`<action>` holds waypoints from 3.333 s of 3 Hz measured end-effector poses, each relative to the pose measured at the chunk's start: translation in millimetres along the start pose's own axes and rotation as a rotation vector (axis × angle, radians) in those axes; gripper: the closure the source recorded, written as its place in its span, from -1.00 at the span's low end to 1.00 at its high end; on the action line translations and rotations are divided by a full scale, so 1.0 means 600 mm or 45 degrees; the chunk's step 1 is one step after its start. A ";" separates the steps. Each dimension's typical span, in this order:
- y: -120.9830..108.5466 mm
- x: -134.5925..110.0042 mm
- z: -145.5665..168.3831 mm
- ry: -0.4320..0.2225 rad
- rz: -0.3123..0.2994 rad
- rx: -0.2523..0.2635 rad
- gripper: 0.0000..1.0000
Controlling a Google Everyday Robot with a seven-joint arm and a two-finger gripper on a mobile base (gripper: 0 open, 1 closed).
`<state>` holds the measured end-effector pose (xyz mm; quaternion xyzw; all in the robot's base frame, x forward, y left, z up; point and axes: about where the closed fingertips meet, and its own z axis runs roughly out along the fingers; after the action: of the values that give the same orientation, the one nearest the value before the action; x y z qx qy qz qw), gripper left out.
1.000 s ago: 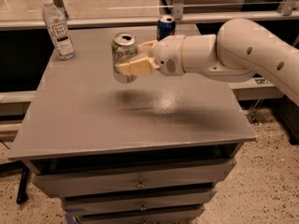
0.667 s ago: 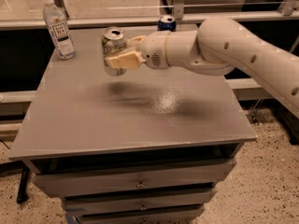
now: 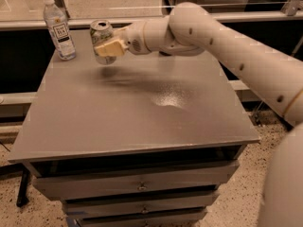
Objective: Move 7up can near blue plastic bottle
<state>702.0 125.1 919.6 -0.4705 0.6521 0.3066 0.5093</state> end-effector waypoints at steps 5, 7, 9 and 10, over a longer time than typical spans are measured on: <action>-0.057 -0.006 0.177 0.016 0.042 -0.099 1.00; -0.050 -0.003 0.202 0.014 0.056 -0.126 0.20; -0.048 -0.001 0.207 0.007 0.054 -0.137 -0.73; -0.048 0.001 0.203 0.002 0.051 -0.136 -1.00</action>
Offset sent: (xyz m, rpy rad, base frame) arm 0.0817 0.0333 -0.0206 -0.0347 0.0476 -0.0148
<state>774.5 221.1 885.8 -0.4842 0.6446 0.3508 0.4765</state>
